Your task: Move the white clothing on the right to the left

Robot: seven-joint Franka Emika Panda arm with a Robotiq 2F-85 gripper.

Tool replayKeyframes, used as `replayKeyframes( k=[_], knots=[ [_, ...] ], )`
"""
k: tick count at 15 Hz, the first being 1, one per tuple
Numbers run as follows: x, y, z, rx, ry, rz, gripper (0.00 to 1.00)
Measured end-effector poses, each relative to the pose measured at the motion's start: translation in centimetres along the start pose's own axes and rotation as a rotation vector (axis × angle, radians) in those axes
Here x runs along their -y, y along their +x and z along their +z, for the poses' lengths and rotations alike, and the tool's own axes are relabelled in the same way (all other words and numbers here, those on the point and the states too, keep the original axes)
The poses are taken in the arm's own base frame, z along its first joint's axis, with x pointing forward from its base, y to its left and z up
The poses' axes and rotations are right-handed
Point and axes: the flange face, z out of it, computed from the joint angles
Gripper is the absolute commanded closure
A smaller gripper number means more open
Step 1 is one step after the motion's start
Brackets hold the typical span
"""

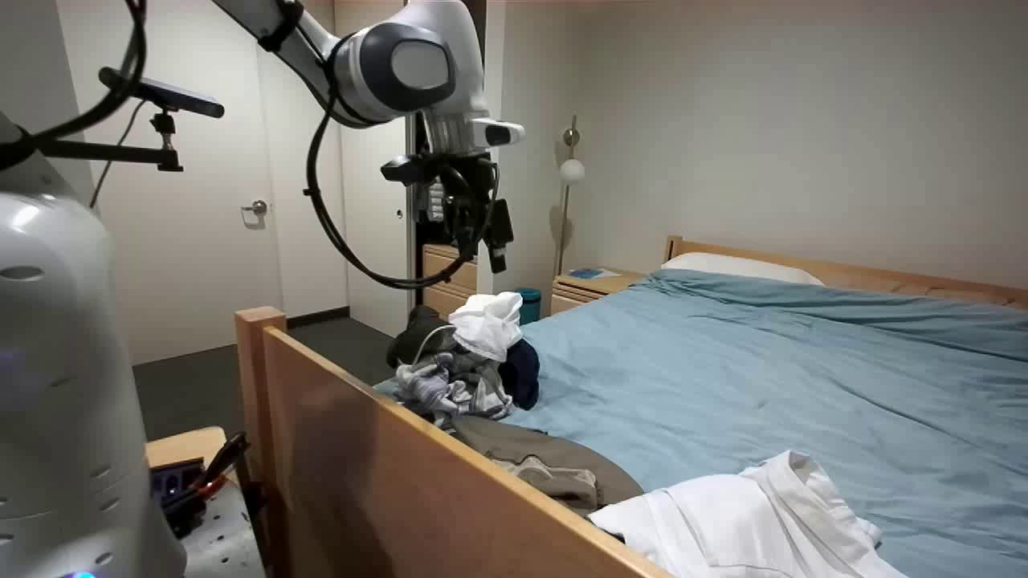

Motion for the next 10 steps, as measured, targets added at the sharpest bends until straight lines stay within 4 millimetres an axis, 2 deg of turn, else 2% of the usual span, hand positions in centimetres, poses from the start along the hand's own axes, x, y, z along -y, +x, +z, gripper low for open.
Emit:
replayKeyframes(
  k=[5, 7, 10],
  knots=[
    [-0.3, 0.4, -0.1, -0.003, -0.01, -0.003, 0.0],
    [-1.5, 1.5, 0.3, -0.006, -0.066, 0.002, 0.0],
    [-4.5, 4.3, 1.9, 0.002, -0.196, 0.032, 0.0]
  ],
)
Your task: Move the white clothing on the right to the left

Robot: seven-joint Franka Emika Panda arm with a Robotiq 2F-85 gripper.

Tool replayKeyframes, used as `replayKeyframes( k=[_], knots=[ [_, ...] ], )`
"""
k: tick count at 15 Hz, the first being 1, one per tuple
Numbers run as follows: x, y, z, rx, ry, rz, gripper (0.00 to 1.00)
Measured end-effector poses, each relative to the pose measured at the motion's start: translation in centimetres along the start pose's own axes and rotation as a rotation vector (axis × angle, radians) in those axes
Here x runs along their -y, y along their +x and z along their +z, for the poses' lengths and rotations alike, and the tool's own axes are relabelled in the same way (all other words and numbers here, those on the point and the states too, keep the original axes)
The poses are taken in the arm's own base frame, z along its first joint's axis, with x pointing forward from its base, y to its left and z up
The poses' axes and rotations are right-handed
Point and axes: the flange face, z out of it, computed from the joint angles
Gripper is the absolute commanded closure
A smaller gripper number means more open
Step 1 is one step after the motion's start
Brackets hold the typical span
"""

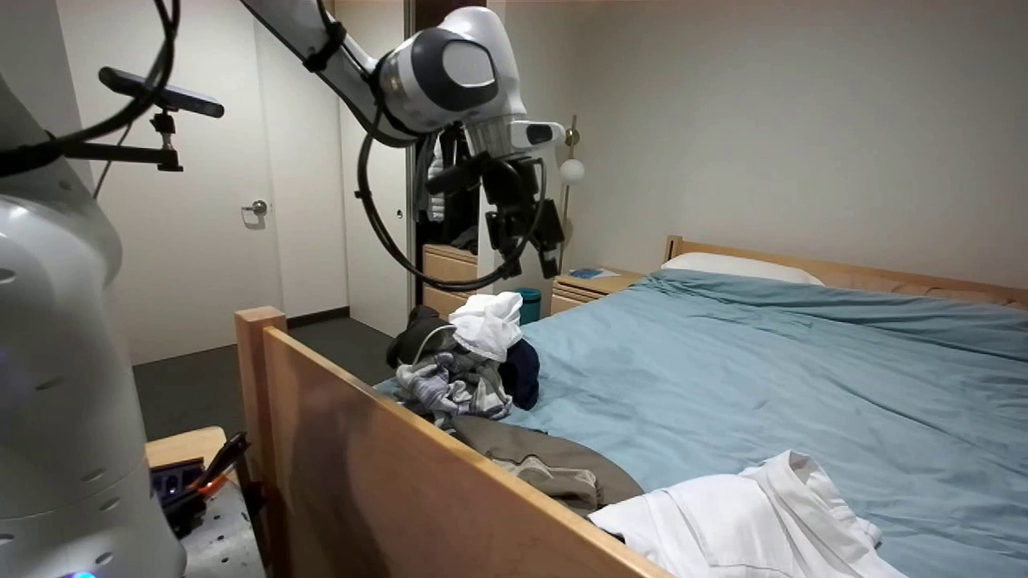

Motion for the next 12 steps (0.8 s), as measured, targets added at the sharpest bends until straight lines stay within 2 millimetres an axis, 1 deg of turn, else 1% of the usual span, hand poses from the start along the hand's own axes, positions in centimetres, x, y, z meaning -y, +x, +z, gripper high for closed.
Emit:
replayKeyframes(
  k=[2, 5, 9, 12],
  knots=[
    [-1.4, 2.1, 2.3, 0.014, -0.096, 0.025, 0.0],
    [-2.5, 4.8, 6.7, 0.074, -0.201, 0.047, 0.0],
    [-2.8, 8.1, 14.6, 0.142, -0.239, 0.045, 0.0],
    [-2.8, 9.8, 20.7, 0.172, -0.193, 0.073, 0.0]
  ],
)
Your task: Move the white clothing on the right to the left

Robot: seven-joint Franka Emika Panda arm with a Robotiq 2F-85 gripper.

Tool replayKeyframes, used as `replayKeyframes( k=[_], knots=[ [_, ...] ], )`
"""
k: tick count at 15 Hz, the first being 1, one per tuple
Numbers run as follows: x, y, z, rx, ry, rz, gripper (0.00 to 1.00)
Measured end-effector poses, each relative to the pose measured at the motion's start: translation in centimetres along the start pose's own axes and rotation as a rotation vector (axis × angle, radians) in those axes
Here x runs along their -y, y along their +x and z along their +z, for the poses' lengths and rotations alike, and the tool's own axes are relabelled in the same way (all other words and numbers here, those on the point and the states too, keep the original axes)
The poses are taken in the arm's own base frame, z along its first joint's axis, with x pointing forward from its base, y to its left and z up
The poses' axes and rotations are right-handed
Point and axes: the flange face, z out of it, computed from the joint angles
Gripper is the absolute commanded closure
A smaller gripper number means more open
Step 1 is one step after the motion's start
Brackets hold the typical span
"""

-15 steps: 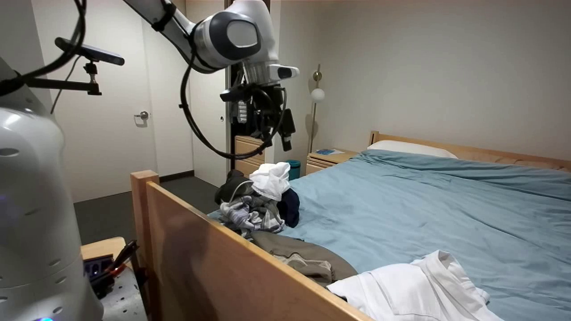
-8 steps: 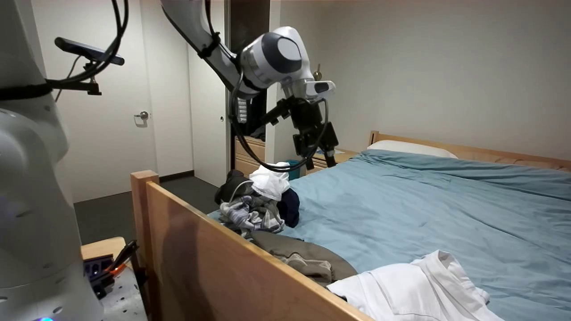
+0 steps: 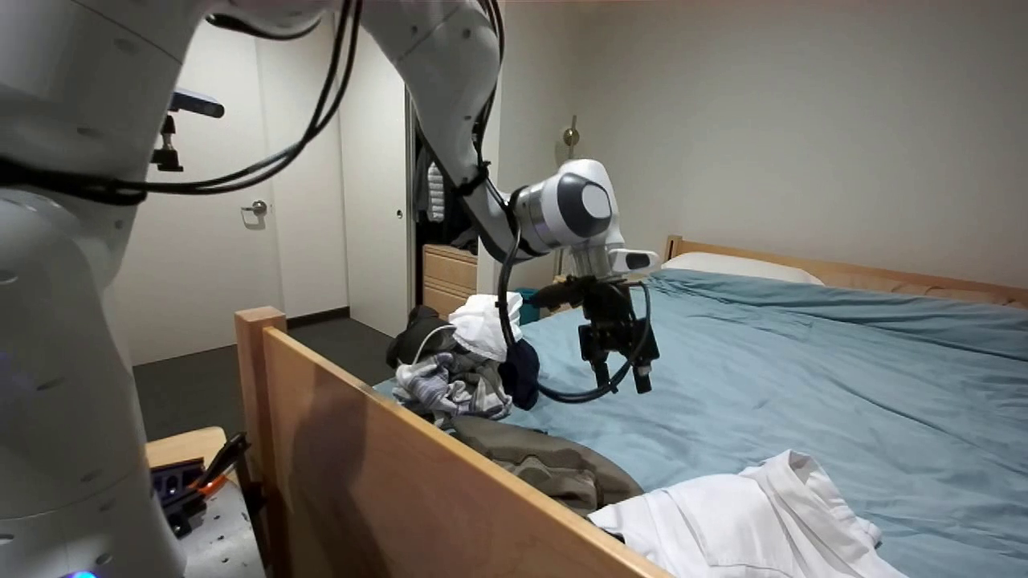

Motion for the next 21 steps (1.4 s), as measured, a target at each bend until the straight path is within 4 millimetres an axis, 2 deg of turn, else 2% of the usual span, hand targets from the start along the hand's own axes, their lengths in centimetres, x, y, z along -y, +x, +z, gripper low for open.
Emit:
replayKeyframes(
  k=[2, 8, 12, 15, 21],
  knots=[
    [0.3, 0.8, 1.8, 0.009, 0.017, 0.007, 0.0],
    [0.3, 1.3, 1.5, 0.002, 0.013, 0.015, 0.0],
    [0.5, 1.9, 2.7, 0.066, 0.01, 0.061, 0.0],
    [-0.3, 2.7, 4.8, 0.122, -0.004, 0.107, 0.0],
    [-1.4, 4.5, 10.4, 0.156, -0.088, 0.179, 0.0]
  ],
)
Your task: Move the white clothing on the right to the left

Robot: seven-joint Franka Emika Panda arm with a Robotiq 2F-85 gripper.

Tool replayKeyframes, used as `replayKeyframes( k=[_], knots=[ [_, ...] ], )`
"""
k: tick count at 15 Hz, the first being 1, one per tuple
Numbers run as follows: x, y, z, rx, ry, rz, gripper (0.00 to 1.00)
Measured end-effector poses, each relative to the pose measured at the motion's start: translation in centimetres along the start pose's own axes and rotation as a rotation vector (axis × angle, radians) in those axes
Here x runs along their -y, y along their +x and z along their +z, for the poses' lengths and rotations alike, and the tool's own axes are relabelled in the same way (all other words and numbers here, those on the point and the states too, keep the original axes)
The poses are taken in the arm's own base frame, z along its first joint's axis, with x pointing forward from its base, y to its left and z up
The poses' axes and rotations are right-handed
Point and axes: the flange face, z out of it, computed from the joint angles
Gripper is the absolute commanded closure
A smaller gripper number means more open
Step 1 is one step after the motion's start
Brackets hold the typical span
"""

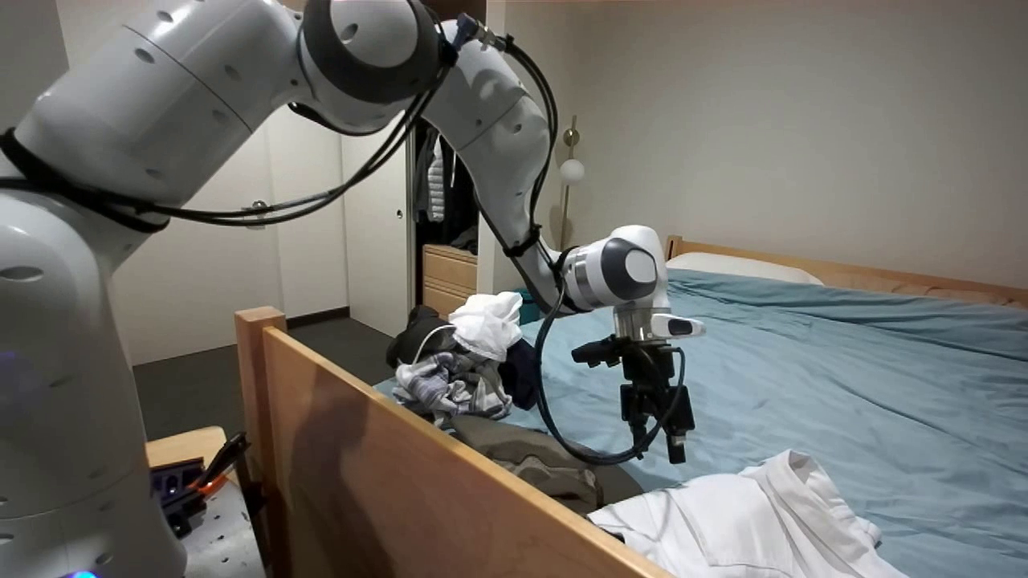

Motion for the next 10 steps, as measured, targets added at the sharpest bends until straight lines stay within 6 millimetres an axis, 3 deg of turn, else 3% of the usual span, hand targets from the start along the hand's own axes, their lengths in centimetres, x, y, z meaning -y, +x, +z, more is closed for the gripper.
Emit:
replayKeyframes(
  k=[5, 10],
  knots=[
    [0.6, 1.6, 4.1, 0.012, -0.109, 0.103, 0.0],
    [-2.8, 3.2, 5.4, 0.024, -0.2, 0.234, 0.0]
  ],
)
